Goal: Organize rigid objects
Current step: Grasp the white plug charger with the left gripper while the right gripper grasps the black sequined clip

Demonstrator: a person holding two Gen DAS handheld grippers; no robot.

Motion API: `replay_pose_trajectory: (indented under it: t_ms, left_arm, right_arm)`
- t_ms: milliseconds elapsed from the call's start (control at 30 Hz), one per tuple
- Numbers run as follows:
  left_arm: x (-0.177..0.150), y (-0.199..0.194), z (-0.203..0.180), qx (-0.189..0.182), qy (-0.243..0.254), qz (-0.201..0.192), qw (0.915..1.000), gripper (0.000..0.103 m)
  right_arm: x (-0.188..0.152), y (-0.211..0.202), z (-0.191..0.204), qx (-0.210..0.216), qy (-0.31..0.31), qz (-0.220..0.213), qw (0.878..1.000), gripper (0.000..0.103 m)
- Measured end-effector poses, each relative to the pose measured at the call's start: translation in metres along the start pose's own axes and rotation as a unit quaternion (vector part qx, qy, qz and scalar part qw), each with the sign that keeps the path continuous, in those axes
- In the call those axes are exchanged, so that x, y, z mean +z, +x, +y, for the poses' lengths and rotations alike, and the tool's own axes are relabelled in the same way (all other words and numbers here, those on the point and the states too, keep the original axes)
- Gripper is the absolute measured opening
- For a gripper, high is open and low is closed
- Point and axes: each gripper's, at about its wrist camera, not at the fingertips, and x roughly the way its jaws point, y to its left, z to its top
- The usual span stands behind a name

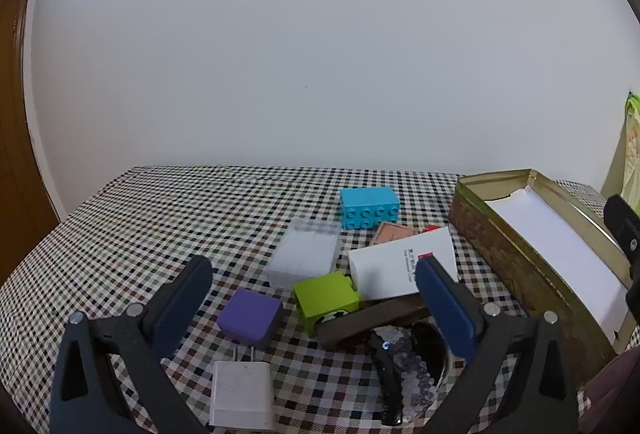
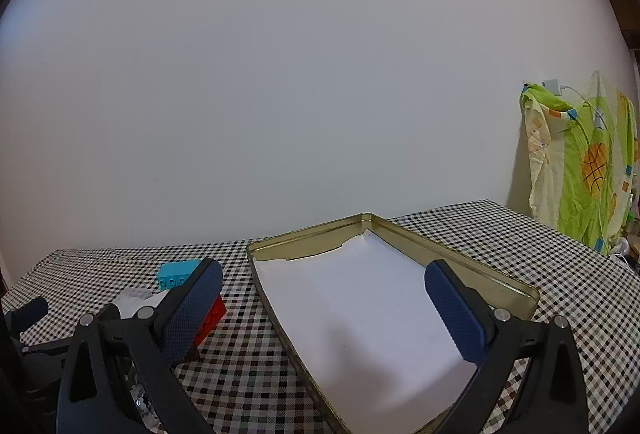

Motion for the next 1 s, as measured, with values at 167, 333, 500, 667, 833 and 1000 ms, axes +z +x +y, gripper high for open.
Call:
replay_pose_trajectory:
  t_ms: [167, 333, 500, 667, 833, 1000]
  left_arm:
    - [-0.002, -0.006, 0.004, 0.0, -0.002, -0.007, 1.0, 0.103]
    - [-0.006, -0.009, 0.009, 0.012, -0.007, 0.006, 0.9999, 0.103]
    - [-0.013, -0.014, 0.027, 0.032, -0.008, 0.029, 0.999, 0.103]
    - [-0.022, -0.018, 0.061, 0.045, -0.019, 0.056, 0.9972, 0.102]
    - [-0.031, -0.01, 0.087, 0.037, -0.047, 0.106, 0.9926, 0.09]
    - [-0.038, -0.003, 0.081, 0.002, -0.036, 0.141, 0.9893, 0.082]
  right_arm:
    - [-0.002, 0.001, 0.006, -0.001, -0.007, -0.004, 1.0, 0.103]
    - [-0.001, 0.0, 0.01, 0.013, -0.013, -0.008, 1.0, 0.103]
    - [-0.004, 0.003, 0.02, 0.013, -0.023, -0.01, 1.0, 0.103]
    - [-0.004, 0.002, 0.021, 0.013, -0.02, -0.011, 1.0, 0.103]
    - [-0.002, 0.002, 0.02, 0.021, -0.015, -0.007, 1.0, 0.103]
    - [-0.002, -0.001, 0.021, 0.03, -0.02, -0.004, 0.999, 0.102]
